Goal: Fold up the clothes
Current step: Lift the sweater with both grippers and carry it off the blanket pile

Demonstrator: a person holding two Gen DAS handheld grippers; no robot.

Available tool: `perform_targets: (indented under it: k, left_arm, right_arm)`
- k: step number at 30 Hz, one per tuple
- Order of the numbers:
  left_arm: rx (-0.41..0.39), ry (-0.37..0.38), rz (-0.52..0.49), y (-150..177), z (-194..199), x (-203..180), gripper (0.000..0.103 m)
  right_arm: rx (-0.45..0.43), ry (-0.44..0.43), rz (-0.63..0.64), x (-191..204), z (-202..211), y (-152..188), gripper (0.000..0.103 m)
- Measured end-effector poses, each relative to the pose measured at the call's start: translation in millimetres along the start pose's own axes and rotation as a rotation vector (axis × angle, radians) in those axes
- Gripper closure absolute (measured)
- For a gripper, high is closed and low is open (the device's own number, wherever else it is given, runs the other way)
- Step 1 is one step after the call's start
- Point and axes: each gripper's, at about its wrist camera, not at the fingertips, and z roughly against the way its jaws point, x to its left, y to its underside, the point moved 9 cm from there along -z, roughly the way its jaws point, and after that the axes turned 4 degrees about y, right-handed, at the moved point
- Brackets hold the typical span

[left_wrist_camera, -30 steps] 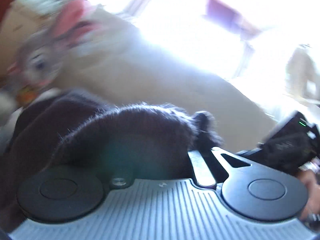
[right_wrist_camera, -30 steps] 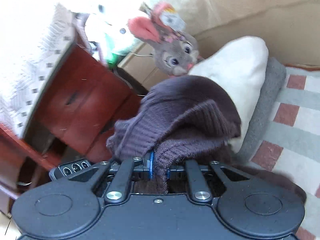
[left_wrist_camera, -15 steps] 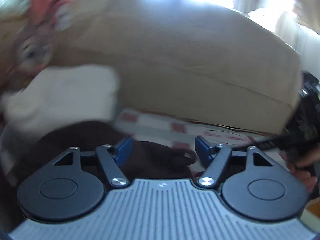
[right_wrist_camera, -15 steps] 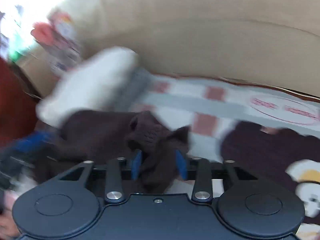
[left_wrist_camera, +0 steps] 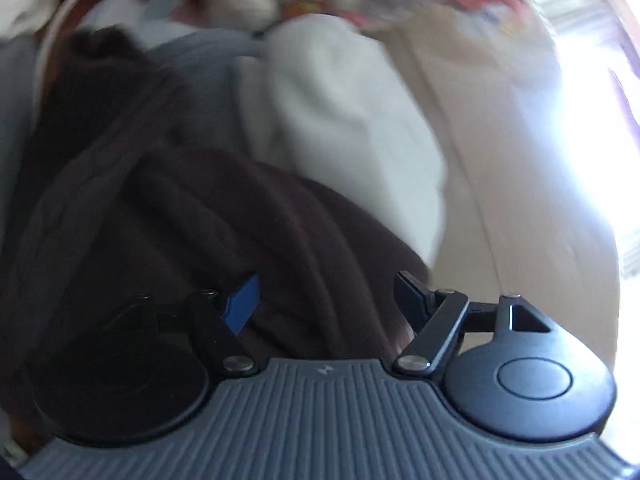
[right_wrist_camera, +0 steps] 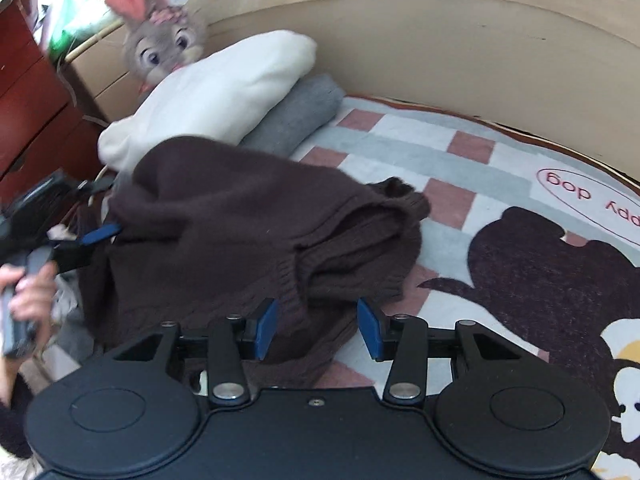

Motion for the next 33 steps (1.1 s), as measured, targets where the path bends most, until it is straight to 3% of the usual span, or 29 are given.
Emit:
perform_targets:
  k: [4,5,6,10,13,14,15,17,18,22,25,27,30,33]
  left_arm:
    - [-0.011,-0.131,-0.011,-0.1,-13.1,5.3,0.027]
    - [-0.015,-0.164,-0.016,0.2,-16.1,4.4,0.02]
    - [0.0,-0.218,-0.019,-0.4,-23.0,4.1,0.009]
    - [0.112,-0.413,-0.014,-1.7,-54.0,11.0,0.007]
    - [0.077,-0.372,0.051,-1.6,-62.7,19.1,0.007]
    - [0.063,-0.358,0.063,-1.4,-65.1,21.2,0.017]
    - [0.038,-0.343,0.013,-0.3,-64.8,19.1,0.044]
    - [0.004,-0.347,-0.046,2.1,-62.0,14.6,0.074]
    - [-0.024,-0.337,-0.062,0.5,-57.3,6.4,0.081]
    - [-0.129,-0.366,-0.274,-4.5,-42.8,-36.7,0.087]
    - [-0.141,-0.361,-0.388,2.0,-37.4,-59.0,0.088]
    - [-0.157,-0.328,-0.449,13.4,-17.3,-71.7,0.091]
    - [-0.194,-0.227,-0.528,23.6,8.7,-93.5,0.091]
    - [-0.166,-0.163,-0.533,31.3,36.9,-106.8,0.092]
  right_arm:
    - [0.007,0.017,0.031,-0.6,8.4,-0.6,0.053]
    - [0.008,0.02,0.033,-1.2,10.2,-0.4,0.053]
    - [0.009,0.022,0.035,-1.7,11.9,-0.2,0.052]
    - [0.021,0.046,0.017,-7.1,11.9,2.5,0.051]
    - [0.031,0.059,0.017,-7.6,4.9,4.0,0.051]
    - [0.034,0.065,0.025,-6.9,1.7,4.5,0.051]
    - [0.041,0.078,0.038,-6.0,-1.8,6.3,0.051]
    - [0.059,0.107,0.068,-3.6,-7.9,10.9,0.051]
    - [0.069,0.122,0.084,-2.2,-10.1,13.4,0.051]
    - [0.103,0.194,0.155,4.3,-11.3,18.2,0.051]
    - [0.149,0.233,0.133,13.2,4.9,17.4,0.05]
    - [0.196,0.22,0.048,24.6,22.5,15.9,0.051]
    - [0.154,0.152,0.073,36.1,30.4,23.9,0.047]
    - [0.105,0.082,0.107,47.6,37.9,32.5,0.044]
